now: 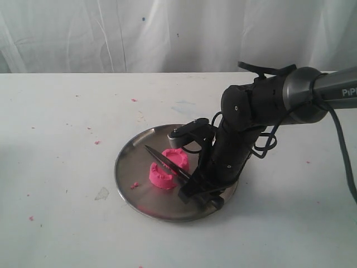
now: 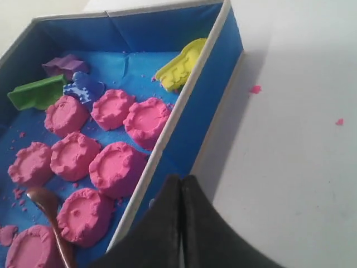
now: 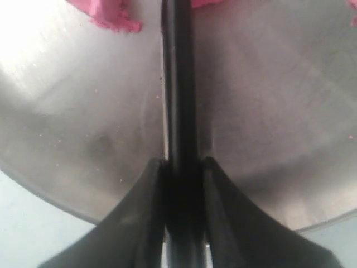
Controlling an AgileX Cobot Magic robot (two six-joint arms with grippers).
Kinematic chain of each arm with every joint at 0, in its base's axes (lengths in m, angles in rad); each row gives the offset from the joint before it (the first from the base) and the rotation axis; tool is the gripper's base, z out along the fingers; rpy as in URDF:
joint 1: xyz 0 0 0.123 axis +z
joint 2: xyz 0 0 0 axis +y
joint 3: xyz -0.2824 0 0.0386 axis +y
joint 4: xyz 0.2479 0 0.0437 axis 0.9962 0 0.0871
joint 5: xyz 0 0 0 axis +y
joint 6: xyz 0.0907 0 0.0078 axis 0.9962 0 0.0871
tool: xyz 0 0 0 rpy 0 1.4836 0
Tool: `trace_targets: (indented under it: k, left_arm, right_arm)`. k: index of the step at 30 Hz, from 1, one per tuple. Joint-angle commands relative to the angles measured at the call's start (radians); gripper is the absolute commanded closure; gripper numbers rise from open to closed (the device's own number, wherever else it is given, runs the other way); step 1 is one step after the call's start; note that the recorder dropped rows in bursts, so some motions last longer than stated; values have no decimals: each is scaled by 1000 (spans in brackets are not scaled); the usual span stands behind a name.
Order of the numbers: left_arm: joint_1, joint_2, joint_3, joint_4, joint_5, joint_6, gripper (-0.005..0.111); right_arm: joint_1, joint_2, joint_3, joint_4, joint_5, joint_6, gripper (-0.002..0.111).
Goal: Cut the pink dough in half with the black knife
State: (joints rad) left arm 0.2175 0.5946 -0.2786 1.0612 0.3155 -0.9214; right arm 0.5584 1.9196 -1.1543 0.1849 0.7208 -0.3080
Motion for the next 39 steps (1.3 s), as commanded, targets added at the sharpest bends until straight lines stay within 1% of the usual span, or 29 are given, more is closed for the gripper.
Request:
trace_targets:
  k: [1,6,7,10,11,13,15,17,19,21,22,23,24,29,31,35,39]
  left_arm:
    - [2,-119,22,-1,-139,-32,107]
    - [-13,-254,37,-4,-389,-32,107]
    - [-13,-276,53,-4,-466,-32,107]
    - [-13,-319,103,-4,-624,-54,107]
    - [-13,-327,115,-4,-658,-79,107]
    - [-13,-337,148,-4,-685,-117,107]
    - [-13,-341,183,-4,-649,-121,107]
    - [-13,-341,206,-15,-553,-127,107]
    - [-13,-341,213,-97,-418,-164,107]
    - [-13,-346,213,-188,-307,-164,107]
    - [-11,-354,211,-215,-276,-164,107]
    - [-11,-361,211,-219,-270,-164,107]
    - [-11,-373,211,-214,-294,-164,107]
    - [-11,-467,201,-144,-512,-91,107]
    - [-11,-507,188,-141,-549,-87,107]
    - [-11,-584,159,-141,-521,-87,107]
    - [-11,-595,154,-141,-460,-95,107]
  right_arm:
    - [-1,18,8,-43,-4,1,108]
    - [-1,18,8,-43,-14,1,108]
    - [-1,18,8,-43,-19,1,108]
    - [-1,18,8,-43,-21,1,108]
    - [-1,18,8,-43,-21,1,108]
    - [-1,18,8,-43,-21,1,108]
    - [-1,18,8,-43,-23,1,108]
    - [-1,18,8,-43,-23,1,108]
    - [-1,18,8,-43,-23,0,108]
    - [-1,18,8,-47,-23,0,108]
    - [-1,18,8,-49,-25,0,108]
    - [-1,18,8,-51,-25,0,108]
    - [-1,18,8,-51,-25,0,108]
    - [-1,18,8,-51,-27,0,108]
    - [-1,18,8,-51,-27,0,108]
    - [-1,18,8,-51,-27,0,108]
    - [-1,18,8,-51,-29,0,108]
